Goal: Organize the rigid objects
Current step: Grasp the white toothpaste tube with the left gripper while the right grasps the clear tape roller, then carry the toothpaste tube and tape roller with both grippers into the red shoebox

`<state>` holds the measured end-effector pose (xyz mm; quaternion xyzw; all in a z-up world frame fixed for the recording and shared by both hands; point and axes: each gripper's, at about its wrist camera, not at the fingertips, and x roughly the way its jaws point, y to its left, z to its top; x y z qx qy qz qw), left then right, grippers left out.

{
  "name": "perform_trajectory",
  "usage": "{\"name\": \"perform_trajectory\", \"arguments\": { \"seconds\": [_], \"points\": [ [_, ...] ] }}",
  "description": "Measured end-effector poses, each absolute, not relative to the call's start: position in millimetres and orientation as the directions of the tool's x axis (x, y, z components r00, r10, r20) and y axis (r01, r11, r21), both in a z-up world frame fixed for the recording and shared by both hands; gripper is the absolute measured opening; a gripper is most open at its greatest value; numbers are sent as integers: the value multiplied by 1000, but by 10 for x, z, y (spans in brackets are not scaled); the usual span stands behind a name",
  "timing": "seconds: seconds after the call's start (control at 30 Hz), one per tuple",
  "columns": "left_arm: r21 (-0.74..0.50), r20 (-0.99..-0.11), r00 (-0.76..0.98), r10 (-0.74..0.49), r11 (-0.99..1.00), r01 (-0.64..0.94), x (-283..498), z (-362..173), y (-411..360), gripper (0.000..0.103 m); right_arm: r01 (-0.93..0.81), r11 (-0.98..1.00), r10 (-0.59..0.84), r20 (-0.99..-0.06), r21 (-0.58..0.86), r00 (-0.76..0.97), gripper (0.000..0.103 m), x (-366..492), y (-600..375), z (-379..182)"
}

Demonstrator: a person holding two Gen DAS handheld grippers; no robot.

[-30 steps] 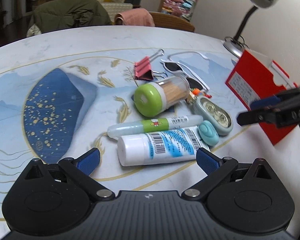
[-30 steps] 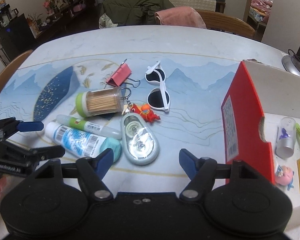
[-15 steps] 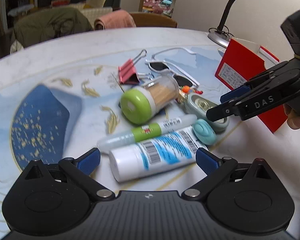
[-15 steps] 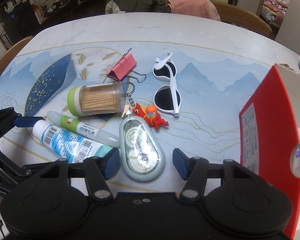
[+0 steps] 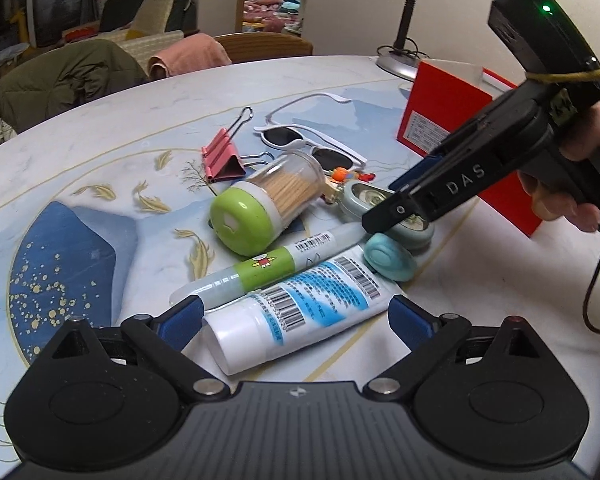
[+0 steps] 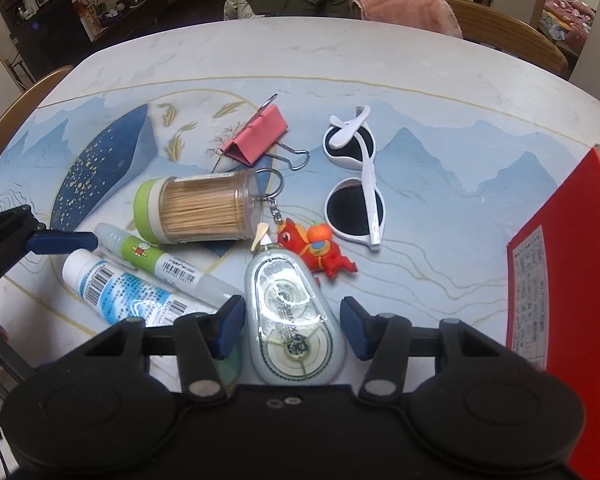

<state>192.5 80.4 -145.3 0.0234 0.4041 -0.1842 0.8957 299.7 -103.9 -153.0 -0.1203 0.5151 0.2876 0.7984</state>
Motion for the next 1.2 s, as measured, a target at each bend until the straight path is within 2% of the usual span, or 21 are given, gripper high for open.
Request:
{"name": "perform_trajectory", "arguments": {
  "seconds": [0.37, 0.43, 0.5, 0.63, 0.73, 0.77, 0.87, 0.9, 1.2],
  "points": [
    [-144, -743, 557, -370, 902, 408, 1740, -1470, 717, 99, -607, 787, 343, -899, 116, 273, 51, 2990, -1094, -1530],
    [-139, -749, 549, -370, 898, 417, 1703, -1494, 654, 94, -617, 779, 341, -902, 114, 265, 51, 2969, -1103, -1534],
    [-135, -755, 541, -371, 895, 426, 1676, -1518, 590, 85, -626, 773, 336, -905, 107, 261, 51, 2934, -1108, -1539],
    [-92, -758, 550, -352, 891, 444, 1646, -1530, 448, 81, -636, 766, 330, -907, 95, 262, 51, 2877, -1107, -1540],
    [-23, -760, 576, -301, 898, 439, 1634, -1538, 369, 67, -647, 760, 313, -909, 65, 276, 51, 2822, -1080, -1543],
    [-2, -760, 584, -285, 900, 436, 1634, -1537, 360, 59, -646, 761, 309, -909, 59, 280, 51, 2809, -1079, -1544],
    [1, -761, 593, -263, 914, 406, 1665, -1518, 392, 40, -629, 775, 308, -906, 63, 289, 50, 2794, -1113, -1541],
    [-6, -762, 592, -261, 918, 397, 1683, -1512, 412, 36, -622, 781, 308, -905, 65, 292, 50, 2791, -1129, -1538],
    [-77, -767, 583, -267, 941, 329, 1699, -1481, 477, 35, -577, 809, 346, -882, 109, 319, 50, 2687, -1331, -1377]
  ]
}}
